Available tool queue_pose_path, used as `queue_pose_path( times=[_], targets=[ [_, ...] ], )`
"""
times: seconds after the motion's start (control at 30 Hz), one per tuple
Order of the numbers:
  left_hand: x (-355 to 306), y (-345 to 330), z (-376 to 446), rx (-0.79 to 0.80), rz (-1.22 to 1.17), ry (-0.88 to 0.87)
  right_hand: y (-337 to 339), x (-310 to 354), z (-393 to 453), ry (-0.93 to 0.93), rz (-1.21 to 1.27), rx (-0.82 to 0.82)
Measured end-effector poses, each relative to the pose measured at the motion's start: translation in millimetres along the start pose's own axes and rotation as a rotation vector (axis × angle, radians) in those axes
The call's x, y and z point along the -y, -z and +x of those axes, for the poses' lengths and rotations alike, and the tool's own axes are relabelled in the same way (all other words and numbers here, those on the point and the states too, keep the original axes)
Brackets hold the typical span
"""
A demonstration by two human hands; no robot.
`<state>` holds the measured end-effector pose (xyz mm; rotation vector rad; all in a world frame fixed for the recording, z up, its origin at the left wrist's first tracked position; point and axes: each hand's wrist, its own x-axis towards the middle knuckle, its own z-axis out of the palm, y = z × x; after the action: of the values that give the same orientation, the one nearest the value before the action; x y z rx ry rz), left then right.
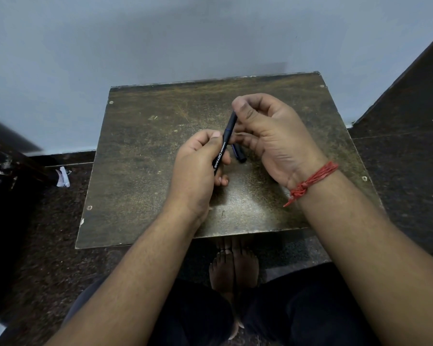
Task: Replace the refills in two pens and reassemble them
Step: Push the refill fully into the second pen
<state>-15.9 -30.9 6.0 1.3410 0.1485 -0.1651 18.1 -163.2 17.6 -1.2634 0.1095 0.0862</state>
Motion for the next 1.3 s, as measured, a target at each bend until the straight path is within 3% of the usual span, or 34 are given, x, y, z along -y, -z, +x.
queue_pose_path(
  times=[0.2,1.07,1.3],
  targets=[
    [-1.4,-0.7,0.2,0.000,-0.011,-0.004,4.6,2.0,1.2,-0.005,0.054,0.082],
    [-0.4,-4.1,-0.7,0.029,-0.064,0.003,0.0,-1.5,3.0,0.008,-0.061,0.057],
    [-0.2,-1.1,2.1,0.119,-0.218,0.126,1.9,-0.5,-0.8,-0.024,0.018,0.112]
  ],
)
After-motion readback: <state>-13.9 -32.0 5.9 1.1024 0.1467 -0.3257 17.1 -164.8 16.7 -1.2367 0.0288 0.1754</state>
